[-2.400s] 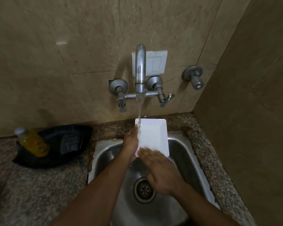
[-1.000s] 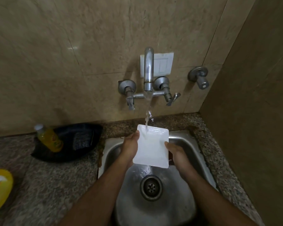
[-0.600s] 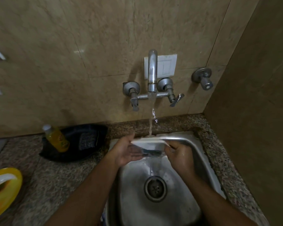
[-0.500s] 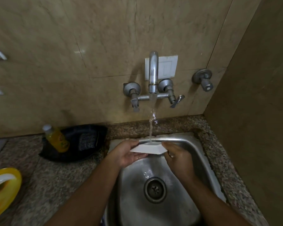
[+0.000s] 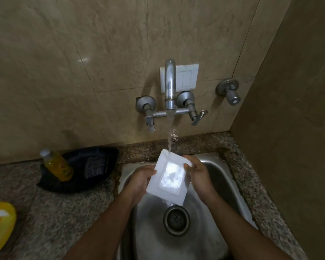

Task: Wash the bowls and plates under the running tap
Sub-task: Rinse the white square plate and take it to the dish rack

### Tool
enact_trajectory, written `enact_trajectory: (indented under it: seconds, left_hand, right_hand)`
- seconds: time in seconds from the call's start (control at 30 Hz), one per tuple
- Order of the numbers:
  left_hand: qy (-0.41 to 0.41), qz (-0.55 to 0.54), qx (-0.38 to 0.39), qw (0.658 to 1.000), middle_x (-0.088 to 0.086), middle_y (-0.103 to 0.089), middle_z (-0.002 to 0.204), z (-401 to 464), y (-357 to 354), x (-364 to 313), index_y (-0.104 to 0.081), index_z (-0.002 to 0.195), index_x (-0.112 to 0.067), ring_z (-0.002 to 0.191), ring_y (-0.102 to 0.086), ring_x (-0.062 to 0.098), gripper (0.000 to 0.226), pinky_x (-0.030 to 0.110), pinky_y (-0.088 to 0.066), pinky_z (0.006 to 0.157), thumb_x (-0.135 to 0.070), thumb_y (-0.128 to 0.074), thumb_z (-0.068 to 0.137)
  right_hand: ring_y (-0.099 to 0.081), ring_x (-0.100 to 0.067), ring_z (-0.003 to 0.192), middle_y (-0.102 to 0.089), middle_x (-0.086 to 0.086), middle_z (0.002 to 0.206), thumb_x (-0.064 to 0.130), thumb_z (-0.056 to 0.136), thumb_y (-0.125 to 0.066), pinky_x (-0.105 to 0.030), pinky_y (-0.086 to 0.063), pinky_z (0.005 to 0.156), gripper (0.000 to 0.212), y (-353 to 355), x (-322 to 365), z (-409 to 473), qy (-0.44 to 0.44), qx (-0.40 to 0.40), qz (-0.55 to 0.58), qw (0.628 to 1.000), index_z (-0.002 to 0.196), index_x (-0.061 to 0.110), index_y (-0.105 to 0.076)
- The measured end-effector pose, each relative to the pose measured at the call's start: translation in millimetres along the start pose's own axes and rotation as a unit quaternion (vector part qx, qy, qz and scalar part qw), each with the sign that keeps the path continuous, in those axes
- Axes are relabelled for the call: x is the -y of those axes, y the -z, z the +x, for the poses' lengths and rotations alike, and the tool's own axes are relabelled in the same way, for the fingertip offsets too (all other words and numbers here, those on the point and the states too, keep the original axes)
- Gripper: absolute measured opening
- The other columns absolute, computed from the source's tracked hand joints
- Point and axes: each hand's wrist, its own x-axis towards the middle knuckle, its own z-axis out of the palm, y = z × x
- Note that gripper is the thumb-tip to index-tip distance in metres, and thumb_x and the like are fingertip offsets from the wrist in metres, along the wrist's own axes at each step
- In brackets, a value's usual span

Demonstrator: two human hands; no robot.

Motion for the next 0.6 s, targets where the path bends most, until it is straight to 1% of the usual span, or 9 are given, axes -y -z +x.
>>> enact_trajectory:
  seconds: [0.1, 0.17, 0.23, 0.27, 0.3, 0.37, 0.43, 0.53, 0.6]
  left_hand:
    - [-0.009, 0.056, -0.084, 0.995, 0.008, -0.076, 0.093, 5.2, -12.0, -9.4, -0.073, 0.101, -0.015, 0.088, -0.071, 0.028, 0.043, 0.042, -0.056, 0.085, -0.049, -0.046, 0.097]
    - [-0.065, 0.128, -0.141, 0.98, 0.005, -0.074, 0.09, 12.6, -19.6, -8.6, -0.07, 0.097, -0.019, 0.087, -0.07, 0.027, 0.056, 0.047, -0.053, 0.09, -0.067, -0.042, 0.091]
    - [-0.131, 0.158, -0.205, 0.957, 0.006, -0.072, 0.091, 17.3, -24.9, -3.4, -0.069, 0.093, -0.017, 0.089, -0.067, 0.026, 0.056, 0.043, -0.051, 0.09, -0.066, -0.041, 0.09]
    - [-0.154, 0.158, -0.231, 0.948, 0.008, -0.07, 0.093, 17.6, -28.0, -2.8, -0.068, 0.093, -0.013, 0.091, -0.065, 0.026, 0.049, 0.038, -0.05, 0.088, -0.055, -0.043, 0.096]
    - [-0.173, 0.163, -0.251, 0.938, 0.009, -0.069, 0.093, 16.5, -31.9, -4.8, -0.068, 0.092, -0.01, 0.091, -0.063, 0.026, 0.043, 0.035, -0.048, 0.085, -0.044, -0.043, 0.1]
    - [-0.198, 0.171, -0.261, 0.929, 0.008, -0.068, 0.09, 13.4, -39.1, -7.3, -0.066, 0.088, -0.01, 0.088, -0.062, 0.023, 0.037, 0.034, -0.047, 0.08, -0.035, -0.042, 0.102]
    - [-0.212, 0.174, -0.264, 0.924, 0.005, -0.065, 0.084, 13.5, -40.6, -4.9, -0.061, 0.079, -0.015, 0.083, -0.06, 0.021, 0.036, 0.032, -0.045, 0.076, -0.034, -0.041, 0.103]
    - [-0.21, 0.166, -0.26, 0.928, 0.002, -0.069, 0.085, 22.7, -34.8, 1.5, -0.065, 0.083, -0.014, 0.082, -0.063, 0.018, 0.038, 0.033, -0.048, 0.079, -0.035, -0.041, 0.103]
    - [-0.221, 0.136, -0.239, 0.936, 0.0, -0.066, 0.076, 22.6, -36.9, 2.3, -0.063, 0.075, -0.015, 0.074, -0.06, 0.015, 0.037, 0.035, -0.047, 0.075, -0.031, -0.044, 0.102]
  right_hand:
    - [-0.065, -0.02, 0.096, -0.065, -0.013, 0.116, 0.0, 0.095, -0.055, -0.02, -0.054, 0.073, 0.028, -7.5, -0.2, 2.9, 0.001, 0.034, 0.0, 0.999, 0.122, 0.006, -0.06]
    - [-0.061, -0.026, 0.11, -0.058, -0.013, 0.125, 0.006, 0.098, -0.052, -0.025, -0.051, 0.086, 0.025, -16.9, -4.1, 2.9, 0.076, 0.016, -0.132, 0.988, 0.122, 0.009, -0.061]
    - [-0.044, -0.026, 0.132, -0.044, -0.011, 0.144, 0.02, 0.1, -0.044, -0.034, -0.038, 0.107, 0.034, -28.8, -6.7, -3.8, 0.207, -0.012, -0.368, 0.906, 0.132, 0.015, -0.056]
    - [-0.033, -0.025, 0.141, -0.037, -0.009, 0.152, 0.026, 0.099, -0.039, -0.039, -0.029, 0.115, 0.043, -35.7, -8.1, -9.6, 0.274, 0.001, -0.456, 0.846, 0.14, 0.016, -0.049]
    - [-0.023, -0.022, 0.147, -0.029, -0.008, 0.158, 0.03, 0.098, -0.034, -0.041, -0.021, 0.119, 0.052, -40.3, -9.9, -14.6, 0.309, 0.038, -0.497, 0.81, 0.148, 0.016, -0.039]
    - [-0.009, -0.014, 0.15, -0.015, -0.003, 0.163, 0.038, 0.098, -0.023, -0.034, -0.008, 0.123, 0.062, -45.8, -9.6, -23.4, 0.31, 0.07, -0.493, 0.81, 0.155, 0.016, -0.02]
    - [-0.003, -0.01, 0.15, -0.007, 0.0, 0.163, 0.042, 0.096, -0.014, -0.03, -0.004, 0.122, 0.066, -47.6, -11.2, -23.0, 0.3, 0.055, -0.481, 0.822, 0.156, 0.015, -0.013]
    - [-0.001, -0.007, 0.15, -0.007, 0.0, 0.163, 0.037, 0.094, -0.021, -0.032, -0.007, 0.122, 0.067, -45.5, -11.6, -21.2, 0.314, 0.094, -0.472, 0.818, 0.156, 0.014, -0.014]
    - [-0.006, -0.006, 0.15, -0.014, -0.001, 0.163, 0.032, 0.094, -0.026, -0.033, -0.013, 0.122, 0.064, -43.0, -10.5, -19.2, 0.328, 0.102, -0.462, 0.818, 0.155, 0.014, -0.02]
